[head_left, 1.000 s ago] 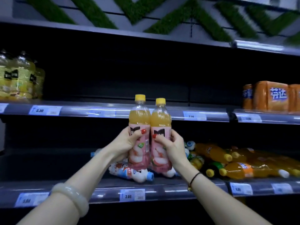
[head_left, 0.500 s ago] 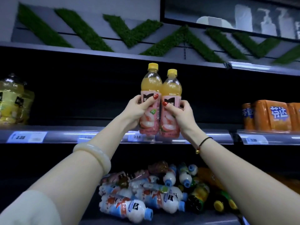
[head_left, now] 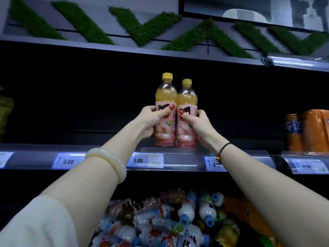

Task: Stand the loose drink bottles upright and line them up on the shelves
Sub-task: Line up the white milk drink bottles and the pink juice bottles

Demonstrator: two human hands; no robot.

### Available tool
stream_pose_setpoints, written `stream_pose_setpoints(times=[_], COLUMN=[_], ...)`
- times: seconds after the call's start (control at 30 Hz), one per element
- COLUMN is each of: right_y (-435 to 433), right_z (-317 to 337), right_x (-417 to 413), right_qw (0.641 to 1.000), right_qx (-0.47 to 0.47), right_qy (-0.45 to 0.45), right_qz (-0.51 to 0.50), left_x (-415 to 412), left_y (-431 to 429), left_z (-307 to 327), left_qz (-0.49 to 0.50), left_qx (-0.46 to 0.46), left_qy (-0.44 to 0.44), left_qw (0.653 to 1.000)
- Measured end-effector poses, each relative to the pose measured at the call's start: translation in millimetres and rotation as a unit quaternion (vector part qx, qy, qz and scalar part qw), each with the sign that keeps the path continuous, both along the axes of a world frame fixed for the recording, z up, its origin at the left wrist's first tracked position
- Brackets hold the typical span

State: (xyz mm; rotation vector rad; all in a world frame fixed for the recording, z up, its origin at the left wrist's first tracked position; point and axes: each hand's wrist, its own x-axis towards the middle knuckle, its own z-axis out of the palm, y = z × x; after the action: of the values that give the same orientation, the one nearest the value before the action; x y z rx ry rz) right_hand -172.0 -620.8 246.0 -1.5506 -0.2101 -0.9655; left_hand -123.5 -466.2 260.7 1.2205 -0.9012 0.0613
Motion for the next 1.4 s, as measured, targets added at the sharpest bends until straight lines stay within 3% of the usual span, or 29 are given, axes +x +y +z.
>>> stream_pose_setpoints(times=[0.2,0.5,0.63,0.73,0.8,0.87,1.0,1.17,1.3,1.4], right_y=[-7.6,5.5,2.8,2.9,3.9,9.6,31.6,49.1,41.4,25.3], right_z=[-1.8,-2.6,-5.4,-7.3,-9.0,-15.2,-48.7,-132.3,-183.9,-220.3], right_x=[15.3,34.0,39.7,33.7,23.5,7.8,-19.4,-37.6,-38.0,-30.2], right_qw=[0.996,0.989,0.995,0.989,0.969,0.95,0.933,0.904,0.879,0.896], right_qx=[-0.012,0.006,-0.007,-0.088,-0.136,-0.15,-0.16,-0.229,-0.314,-0.358], right_qy=[0.076,0.119,0.093,0.086,0.05,-0.021,-0.177,-0.249,-0.224,-0.052], right_qz=[0.039,0.086,0.044,-0.081,-0.202,-0.272,-0.268,-0.263,-0.28,-0.26], left_x=[22.5,32.2,34.2,28.3,19.5,-1.8,-41.7,-61.5,-51.0,-28.2], left_y=[-6.9,-5.4,-6.6,-0.3,3.6,7.2,10.1,-2.5,-6.9,-10.2], left_z=[-6.3,-10.7,-17.5,-18.4,-19.6,-25.7,-57.2,-147.2,-192.9,-219.5], left_qz=[0.04,0.125,0.125,0.165,0.244,0.293,0.245,0.2,0.217,0.243], left_qx=[0.016,-0.009,0.003,0.034,0.028,-0.047,-0.156,-0.106,-0.082,0.046], left_qy=[0.057,0.062,0.063,0.014,-0.052,-0.145,-0.231,-0.266,-0.245,-0.205], left_qw=[0.997,0.99,0.99,0.986,0.968,0.944,0.929,0.937,0.942,0.947])
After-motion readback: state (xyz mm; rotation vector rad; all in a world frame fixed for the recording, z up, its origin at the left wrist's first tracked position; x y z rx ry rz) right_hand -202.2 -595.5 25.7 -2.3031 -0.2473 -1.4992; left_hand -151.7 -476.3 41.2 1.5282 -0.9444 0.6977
